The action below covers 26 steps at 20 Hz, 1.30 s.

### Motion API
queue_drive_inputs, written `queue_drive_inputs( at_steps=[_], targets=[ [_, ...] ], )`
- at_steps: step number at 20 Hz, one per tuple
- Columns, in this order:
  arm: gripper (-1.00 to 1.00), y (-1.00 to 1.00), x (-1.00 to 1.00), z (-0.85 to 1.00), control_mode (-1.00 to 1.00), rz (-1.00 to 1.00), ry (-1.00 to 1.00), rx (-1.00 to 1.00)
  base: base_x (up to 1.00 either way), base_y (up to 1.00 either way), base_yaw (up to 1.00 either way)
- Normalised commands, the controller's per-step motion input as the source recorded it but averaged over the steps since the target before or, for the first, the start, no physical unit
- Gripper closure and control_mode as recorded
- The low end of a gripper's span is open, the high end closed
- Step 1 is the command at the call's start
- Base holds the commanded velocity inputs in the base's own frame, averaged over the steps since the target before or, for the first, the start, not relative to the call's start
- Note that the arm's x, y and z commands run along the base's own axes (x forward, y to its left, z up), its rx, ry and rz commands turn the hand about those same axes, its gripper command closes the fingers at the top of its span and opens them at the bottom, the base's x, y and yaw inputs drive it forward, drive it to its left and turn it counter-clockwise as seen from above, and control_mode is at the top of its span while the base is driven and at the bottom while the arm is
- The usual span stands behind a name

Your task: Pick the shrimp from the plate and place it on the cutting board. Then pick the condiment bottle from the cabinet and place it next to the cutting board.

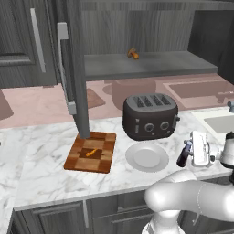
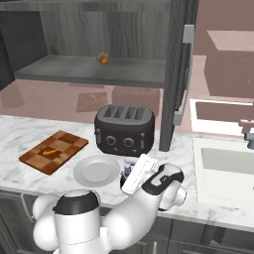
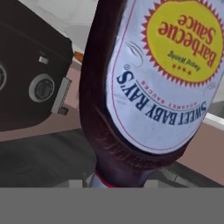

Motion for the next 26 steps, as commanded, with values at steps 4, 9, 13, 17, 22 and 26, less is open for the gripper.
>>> queue_drive_inputs(
  at_steps=[4, 9, 13, 17, 22, 26],
  targets=[
    [1.00, 0.00, -0.03, 0.00, -1.00, 0.00, -0.07, 0.00, 0.00, 0.00, 0.00],
    [1.00, 0.00, -0.06, -0.01, -1.00, 0.00, -0.07, 0.00, 0.00, 0.00, 0.00],
    [1.00, 0.00, -0.02, -0.06, -1.00, 0.00, -0.04, 0.00, 0.00, 0.00, 0.00],
    [1.00, 0.00, 0.00, -0.20, -1.00, 0.00, 0.00, 0.00, 0.00, 0.00, 0.00],
    [1.00, 0.00, 0.00, -0.20, -1.00, 0.00, 0.00, 0.00, 0.00, 0.00, 0.00],
    [1.00, 0.01, 0.00, -0.14, -1.00, 0.00, 0.00, 0.00, 0.00, 0.00, 0.00]
  ],
)
